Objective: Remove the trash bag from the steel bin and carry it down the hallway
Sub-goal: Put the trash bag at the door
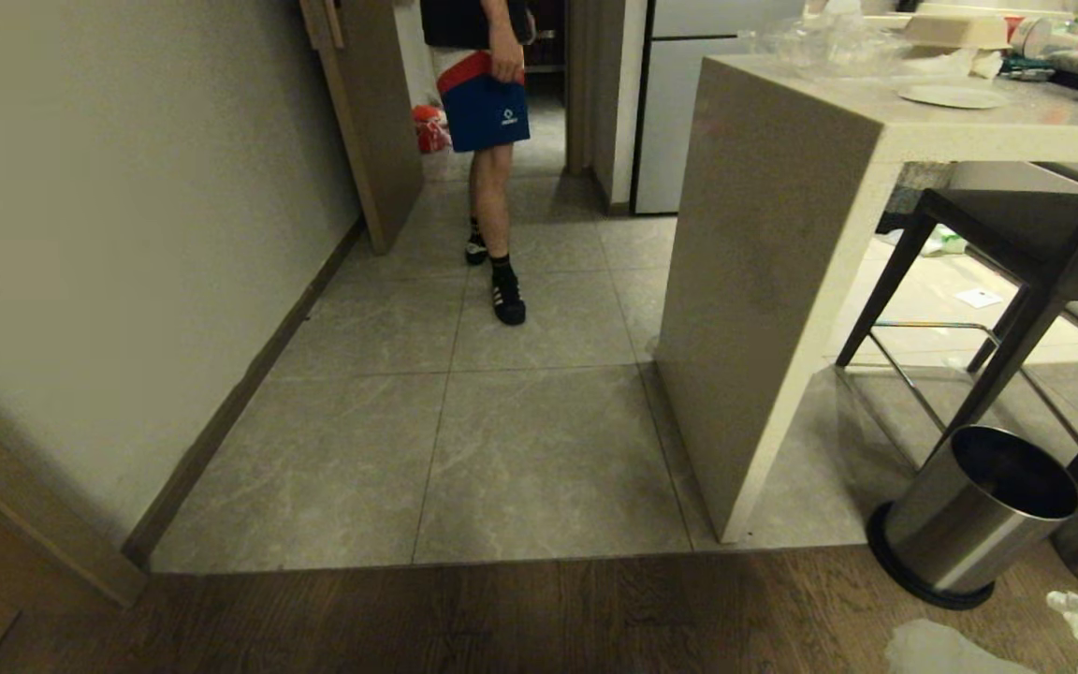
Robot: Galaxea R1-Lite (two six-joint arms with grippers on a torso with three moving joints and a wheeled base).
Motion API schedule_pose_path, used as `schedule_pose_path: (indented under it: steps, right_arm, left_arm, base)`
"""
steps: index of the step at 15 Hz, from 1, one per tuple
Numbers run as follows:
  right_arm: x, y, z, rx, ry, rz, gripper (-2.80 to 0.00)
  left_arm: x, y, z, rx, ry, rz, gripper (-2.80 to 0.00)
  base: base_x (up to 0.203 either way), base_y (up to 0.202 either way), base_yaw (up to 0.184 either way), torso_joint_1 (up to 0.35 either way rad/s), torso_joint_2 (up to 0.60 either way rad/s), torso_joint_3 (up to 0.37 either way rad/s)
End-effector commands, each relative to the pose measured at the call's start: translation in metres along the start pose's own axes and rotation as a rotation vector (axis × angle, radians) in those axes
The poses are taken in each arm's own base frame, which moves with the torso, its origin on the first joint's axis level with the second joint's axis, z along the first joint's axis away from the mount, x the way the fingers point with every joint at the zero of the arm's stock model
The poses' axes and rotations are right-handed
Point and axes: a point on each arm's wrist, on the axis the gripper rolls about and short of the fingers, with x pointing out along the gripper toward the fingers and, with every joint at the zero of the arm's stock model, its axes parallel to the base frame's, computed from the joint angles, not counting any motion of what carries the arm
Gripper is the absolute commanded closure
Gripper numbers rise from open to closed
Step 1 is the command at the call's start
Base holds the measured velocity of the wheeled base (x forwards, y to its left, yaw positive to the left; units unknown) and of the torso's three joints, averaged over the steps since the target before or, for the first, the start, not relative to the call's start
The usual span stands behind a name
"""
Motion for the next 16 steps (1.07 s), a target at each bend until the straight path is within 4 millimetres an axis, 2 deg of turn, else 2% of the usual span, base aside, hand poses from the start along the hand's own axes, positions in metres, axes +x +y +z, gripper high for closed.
schedule_pose_path:
  steps: [1,6,10,16]
  right_arm:
    - [0.0001,0.0000,-0.0001,0.000,0.002,0.000,0.00]
    - [0.0001,0.0000,-0.0001,0.000,0.002,0.000,0.00]
    - [0.0001,0.0000,-0.0001,0.000,0.002,0.000,0.00]
    - [0.0001,0.0000,-0.0001,0.000,0.002,0.000,0.00]
  left_arm:
    - [0.0001,0.0000,0.0000,0.000,0.001,0.001,0.00]
    - [0.0001,0.0000,0.0000,0.000,0.001,0.001,0.00]
    - [0.0001,0.0000,0.0000,0.000,0.001,0.001,0.00]
    - [0.0001,0.0000,0.0000,-0.002,0.001,0.001,0.00]
  base:
    - [0.000,0.000,0.000,0.000,0.00,0.000]
    - [0.001,0.130,0.001,0.001,0.01,0.005]
    - [0.012,-0.002,0.001,0.002,0.00,0.001]
    - [0.186,-0.001,0.000,0.005,0.00,0.002]
